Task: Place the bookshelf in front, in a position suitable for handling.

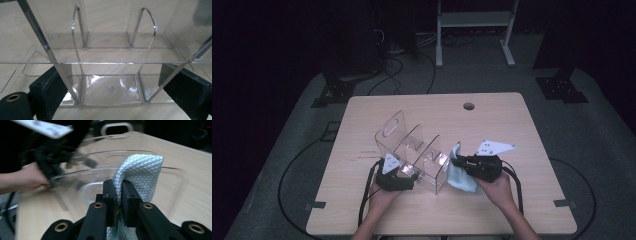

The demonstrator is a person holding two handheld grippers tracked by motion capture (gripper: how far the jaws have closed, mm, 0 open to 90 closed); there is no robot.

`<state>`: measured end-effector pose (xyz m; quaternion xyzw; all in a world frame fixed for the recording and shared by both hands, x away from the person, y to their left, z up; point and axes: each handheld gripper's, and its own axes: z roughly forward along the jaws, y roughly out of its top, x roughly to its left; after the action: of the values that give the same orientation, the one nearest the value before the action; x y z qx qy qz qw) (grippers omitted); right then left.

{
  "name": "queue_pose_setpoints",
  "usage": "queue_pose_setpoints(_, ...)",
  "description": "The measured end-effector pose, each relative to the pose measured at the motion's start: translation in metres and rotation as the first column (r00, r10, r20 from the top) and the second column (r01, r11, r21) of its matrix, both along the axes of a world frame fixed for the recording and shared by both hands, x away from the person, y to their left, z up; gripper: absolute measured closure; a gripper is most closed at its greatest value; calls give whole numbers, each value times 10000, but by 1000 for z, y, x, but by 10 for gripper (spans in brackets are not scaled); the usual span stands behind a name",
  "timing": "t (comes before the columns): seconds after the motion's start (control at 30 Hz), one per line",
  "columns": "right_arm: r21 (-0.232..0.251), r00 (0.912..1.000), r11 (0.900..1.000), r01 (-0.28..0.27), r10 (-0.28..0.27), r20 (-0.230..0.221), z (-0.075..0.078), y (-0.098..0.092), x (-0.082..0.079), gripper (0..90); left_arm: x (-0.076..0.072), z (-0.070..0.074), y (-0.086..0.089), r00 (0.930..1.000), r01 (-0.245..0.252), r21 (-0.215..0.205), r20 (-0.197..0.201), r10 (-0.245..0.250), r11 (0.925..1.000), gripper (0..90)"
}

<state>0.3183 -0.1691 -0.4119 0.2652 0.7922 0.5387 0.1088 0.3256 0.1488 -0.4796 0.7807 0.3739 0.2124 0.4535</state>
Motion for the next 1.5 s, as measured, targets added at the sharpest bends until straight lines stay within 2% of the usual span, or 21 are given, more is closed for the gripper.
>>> queue_pose_setpoints(0.1, -21, 9982, 9983, -589, 589, 67, 1, 6, -10, 822, 0, 0, 0, 10000, -4, 5, -4, 4, 10000, 79)
queue_pose_setpoints(0.17, -176, 9983, 9985, -527, 531, 231, 3, 7, -11, 822, 0, 0, 0, 10000, -10, 6, 2, 10, 10000, 79)
queue_pose_setpoints(0.3, -15, 9993, 9994, -357, 357, 125, 3, 5, -9, 822, 0, 0, -1, 10000, -37, 11, 10, 37, 10000, 79)
queue_pose_setpoints(0.53, 216, 9931, 9929, -1173, 1172, 77, -8, 22, -31, 823, 0, 0, 0, 10000, -24, 3, 1, 24, 10000, 79)
queue_pose_setpoints(0.63, 94, 9952, 9952, -973, 972, 124, -15, 20, -28, 823, 0, 1, -1, 10000, -36, 29, 30, 35, 10000, 79)
queue_pose_setpoints(0.73, 193, 9958, 9959, -882, 887, -236, -33, 19, -24, 823, 0, 0, 0, 10000, -37, 24, 24, 37, 10000, 79)
queue_pose_setpoints(0.8, -264, 9961, 9970, -733, 719, -503, -49, 22, -23, 823, 0, 1, -1, 10000, -40, 37, 31, 40, 10000, 79)
queue_pose_setpoints(0.9, -462, 9959, 9978, -473, 436, -797, -62, 19, -16, 823, 0, 1, -1, 10000, -32, 35, 30, 32, 10000, 79)
queue_pose_setpoints(1.0, -284, 9959, 9991, 311, -334, -840, -61, 6, -2, 822, 0, 0, -1, 10000, -30, 15, 47, 30, 10000, 79)
queue_pose_setpoints(1.07, -177, 9932, 9981, 592, -607, -993, -59, -1, 6, 822, 0, 0, -1, 10000, -16, 28, 56, 16, 10000, 79)
queue_pose_setpoints(1.13, -127, 9925, 9981, 600, -610, -1062, -59, -2, 7, 822, 0, 1, -1, 10000, -2, 44, 46, 2, 10000, 79)
queue_pose_setpoints(1.3, -165, 9958, 9998, -141, 125, -903, -61, 10, -8, 821, 0, 0, -1, 10000, 1, 30, 30, -1, 10000, 79)
queue_pose_setpoints(1.43, -320, 9949, 9994, 158, -189, -993, -60, 5, 4, 820, 1, 1, -2, 10000, -52, 79, 22, 51, 10000, 79)
queue_pose_setpoints(1.5, -494, 9942, 9973, 537, -580, -903, -58, 0, 13, 820, 1, 0, -2, 9999, -103, 19, 30, 102, 9999, 78)
